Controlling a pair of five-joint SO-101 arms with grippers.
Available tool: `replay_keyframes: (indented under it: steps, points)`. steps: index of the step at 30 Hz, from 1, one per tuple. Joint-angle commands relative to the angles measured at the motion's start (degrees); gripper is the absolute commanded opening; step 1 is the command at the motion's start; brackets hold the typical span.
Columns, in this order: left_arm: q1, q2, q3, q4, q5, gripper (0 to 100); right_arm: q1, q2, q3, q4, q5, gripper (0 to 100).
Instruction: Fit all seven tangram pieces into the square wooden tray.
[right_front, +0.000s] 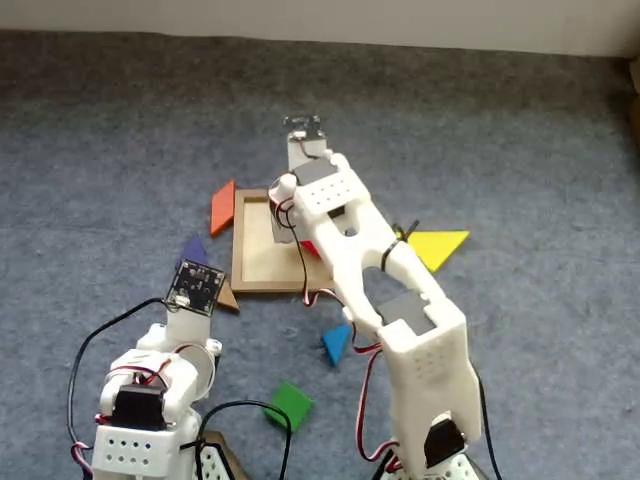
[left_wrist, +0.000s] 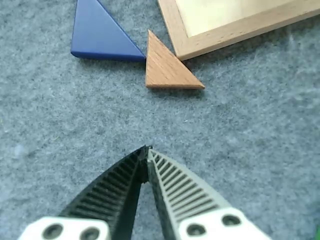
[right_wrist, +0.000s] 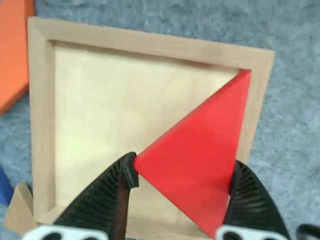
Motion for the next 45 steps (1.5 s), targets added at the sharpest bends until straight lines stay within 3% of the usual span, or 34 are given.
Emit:
replay_keyframes:
  steps: [1,9,20,24,31,45]
  points:
    - [-0.66,-0.22,1.19,0.26,-0.44,1,-0.84,-1.01,-3.03,0.57,-0.62,17.7]
    - [-0.66,-0.22,1.19,0.26,-0.44,1,-0.66,-1.01,-3.03,1.89,-4.13,31.8]
    - [-0.66,-0.22,1.19,0.26,-0.44,1,-1.89,-1.54,-3.65,5.58,-2.73,32.7]
    - [-0.66,-0.22,1.19,0.26,-0.44,1,-3.65,-1.63,-6.90,8.84,4.31,28.8]
    - [-0.66,-0.22,1.19,0.26,-0.44,1,-3.56,-1.36,-6.20,6.81,4.31,17.3]
    - [-0.66,-0.22,1.19,0.26,-0.44,1,-4.18,3.21,-4.00,3.03,4.31,17.3]
